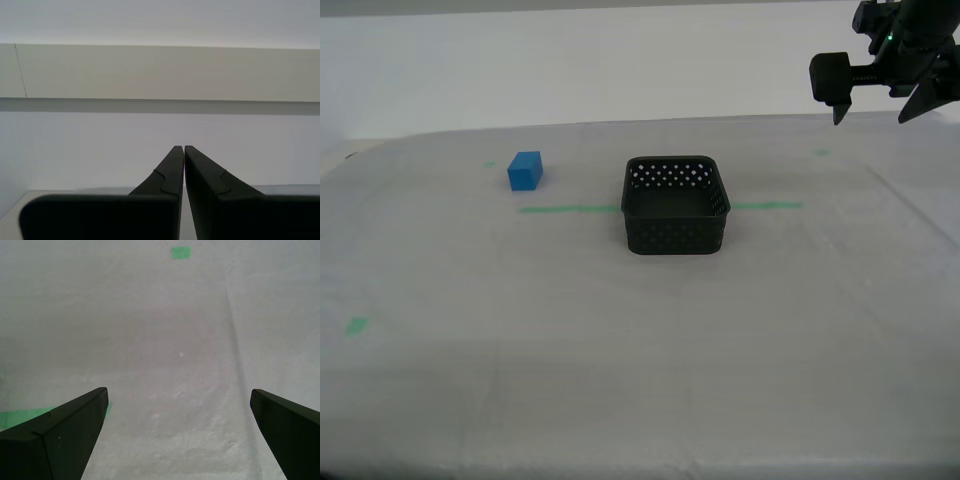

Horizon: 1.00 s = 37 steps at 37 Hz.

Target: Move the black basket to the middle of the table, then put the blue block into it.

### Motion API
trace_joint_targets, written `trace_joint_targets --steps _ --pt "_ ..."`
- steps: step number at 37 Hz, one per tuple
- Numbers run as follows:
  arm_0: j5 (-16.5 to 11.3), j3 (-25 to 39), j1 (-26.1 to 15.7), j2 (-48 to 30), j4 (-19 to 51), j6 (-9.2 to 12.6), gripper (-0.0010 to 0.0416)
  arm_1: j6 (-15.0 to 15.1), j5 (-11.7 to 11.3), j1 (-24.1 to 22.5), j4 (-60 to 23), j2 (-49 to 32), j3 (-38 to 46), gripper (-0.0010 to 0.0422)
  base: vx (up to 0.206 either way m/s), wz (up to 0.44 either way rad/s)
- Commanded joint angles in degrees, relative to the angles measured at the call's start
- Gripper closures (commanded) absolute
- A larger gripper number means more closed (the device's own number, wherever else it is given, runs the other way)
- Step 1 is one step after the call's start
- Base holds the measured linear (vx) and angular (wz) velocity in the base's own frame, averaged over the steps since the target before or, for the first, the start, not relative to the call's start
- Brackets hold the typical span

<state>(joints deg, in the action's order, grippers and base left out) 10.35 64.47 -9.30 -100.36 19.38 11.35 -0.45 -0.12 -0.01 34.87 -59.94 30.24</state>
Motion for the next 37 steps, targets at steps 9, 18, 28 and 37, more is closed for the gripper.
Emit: trace_joint_targets --steps 9,18,28,37 --pt "0.15 0.02 -0.07 0.04 -0.07 0.02 0.0007 -1.07 -0.07 -0.04 -5.70 -0.02 2.49 0.0412 0.000 0.000" --pt "0.15 0.02 -0.07 0.04 -0.07 0.00 0.0007 -1.07 0.22 -0.09 -18.93 -0.02 8.11 0.0412 0.000 0.000" --pt "0.15 0.02 -0.07 0.04 -0.07 0.00 0.0007 -1.73 0.17 -0.13 -35.36 -0.15 15.30 0.0412 0.000 0.000" --pt "0.15 0.02 -0.07 0.04 -0.07 0.00 0.0007 -5.77 0.20 -0.17 -43.32 -0.15 18.84 0.0412 0.000 0.000"
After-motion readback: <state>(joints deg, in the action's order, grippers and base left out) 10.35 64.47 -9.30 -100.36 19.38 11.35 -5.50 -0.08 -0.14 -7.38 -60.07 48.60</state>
